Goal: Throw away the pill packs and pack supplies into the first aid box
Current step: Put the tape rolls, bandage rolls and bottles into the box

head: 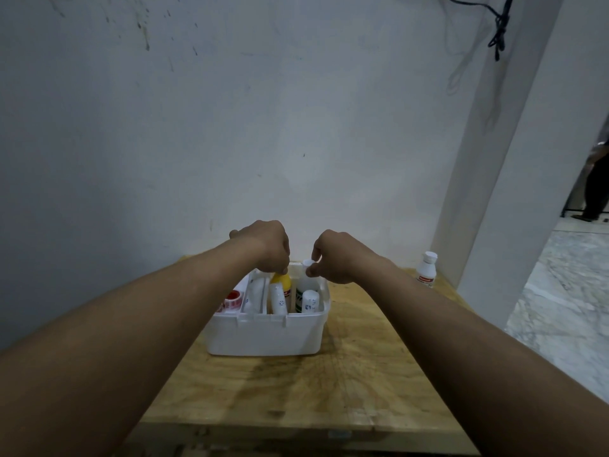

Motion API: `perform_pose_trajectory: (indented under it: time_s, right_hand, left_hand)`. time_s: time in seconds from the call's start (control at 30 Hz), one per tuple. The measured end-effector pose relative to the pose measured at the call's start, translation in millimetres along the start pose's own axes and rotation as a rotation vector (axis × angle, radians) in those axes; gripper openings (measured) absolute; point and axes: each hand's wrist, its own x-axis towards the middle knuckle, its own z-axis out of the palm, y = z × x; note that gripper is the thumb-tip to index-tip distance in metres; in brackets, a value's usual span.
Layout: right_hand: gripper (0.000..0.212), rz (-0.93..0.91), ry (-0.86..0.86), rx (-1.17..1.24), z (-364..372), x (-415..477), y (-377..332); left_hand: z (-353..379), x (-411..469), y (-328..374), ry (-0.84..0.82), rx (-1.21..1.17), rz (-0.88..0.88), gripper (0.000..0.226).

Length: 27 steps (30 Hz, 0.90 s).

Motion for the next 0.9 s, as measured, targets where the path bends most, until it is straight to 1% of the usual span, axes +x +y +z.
perform_pose_trajectory:
  time_s: [0.23, 0.4, 0.47, 0.53, 0.6, 0.67, 0.8, 0.9]
  right_hand:
    - [0.039, -0.015, 0.021, 0.01, -3, -3, -2]
    - [0.033, -0.081, 0.045, 0.034, -4, -4, -6]
    - [0.038, -0.114, 0.031, 0.03, -3, -3, -9]
    - [0.05, -0.137, -0.003, 0.011, -1, -1, -14]
    - [0.063, -0.147, -0.054, -0.03, 2, -1, -19]
    - [0.071, -0.159, -0.094, -0.082, 5, -2, -23]
    - [0.073, -0.161, -0.113, -0.103, 10, 2, -23]
    - [0.077, -0.164, -0.109, -0.088, 9, 4, -22]
  left_hand:
    - [-1, -9, -3, 0.025, -0.036, 0.025, 0.038]
    - [2, -25, -11, 0.152, -0.048, 0.075, 0.026]
    - [4, -33, -15, 0.177, -0.04, 0.089, 0.022]
    - [7, -41, -18, 0.186, -0.013, 0.106, 0.024]
    - [11, -47, -22, 0.191, 0.061, 0.138, 0.029]
    - [14, -52, -23, 0.183, 0.152, 0.176, 0.032]
    - [13, -60, -21, 0.118, 0.231, 0.23, 0.034]
    - [13, -60, -20, 0.111, 0.24, 0.241, 0.038]
